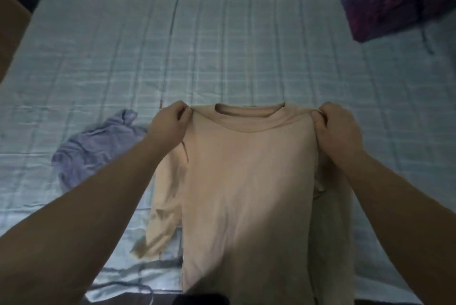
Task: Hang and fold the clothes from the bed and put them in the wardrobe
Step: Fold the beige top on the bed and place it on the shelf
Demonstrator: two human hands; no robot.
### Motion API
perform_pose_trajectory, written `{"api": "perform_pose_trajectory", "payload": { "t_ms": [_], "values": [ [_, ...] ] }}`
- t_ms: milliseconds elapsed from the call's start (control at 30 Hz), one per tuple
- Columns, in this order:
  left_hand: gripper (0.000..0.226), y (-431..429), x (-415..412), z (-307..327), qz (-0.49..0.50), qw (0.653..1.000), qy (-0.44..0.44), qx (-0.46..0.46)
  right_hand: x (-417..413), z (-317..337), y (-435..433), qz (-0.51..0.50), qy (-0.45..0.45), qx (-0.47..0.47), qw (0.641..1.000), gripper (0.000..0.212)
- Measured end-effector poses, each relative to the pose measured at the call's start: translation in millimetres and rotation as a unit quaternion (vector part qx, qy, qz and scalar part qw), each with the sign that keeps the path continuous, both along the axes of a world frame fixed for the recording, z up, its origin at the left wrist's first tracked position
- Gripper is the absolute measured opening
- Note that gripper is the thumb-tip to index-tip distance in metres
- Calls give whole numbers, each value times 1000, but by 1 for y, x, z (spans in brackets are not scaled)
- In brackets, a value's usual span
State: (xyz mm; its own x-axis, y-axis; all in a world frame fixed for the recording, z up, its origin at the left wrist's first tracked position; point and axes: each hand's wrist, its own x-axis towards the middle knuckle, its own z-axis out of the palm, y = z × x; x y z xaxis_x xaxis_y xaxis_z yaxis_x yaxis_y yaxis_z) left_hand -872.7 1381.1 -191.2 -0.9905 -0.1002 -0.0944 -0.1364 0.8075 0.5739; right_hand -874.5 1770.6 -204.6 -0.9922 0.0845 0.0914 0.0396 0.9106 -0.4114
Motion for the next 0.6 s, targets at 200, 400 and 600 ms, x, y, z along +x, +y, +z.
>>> {"api": "perform_pose_trajectory", "payload": {
  "t_ms": [200,400,600],
  "values": [
    [26,10,-89,-136,10,998,-30,-47,-91,-136,-2,-12,-33,44,998,32],
    [23,16,-147,-243,-16,986,3,-167,-146,-233,-4,-6,-19,131,991,32],
    [23,20,-163,-298,-16,972,16,-235,-164,-284,-9,-15,-29,165,986,27]
  ]
}}
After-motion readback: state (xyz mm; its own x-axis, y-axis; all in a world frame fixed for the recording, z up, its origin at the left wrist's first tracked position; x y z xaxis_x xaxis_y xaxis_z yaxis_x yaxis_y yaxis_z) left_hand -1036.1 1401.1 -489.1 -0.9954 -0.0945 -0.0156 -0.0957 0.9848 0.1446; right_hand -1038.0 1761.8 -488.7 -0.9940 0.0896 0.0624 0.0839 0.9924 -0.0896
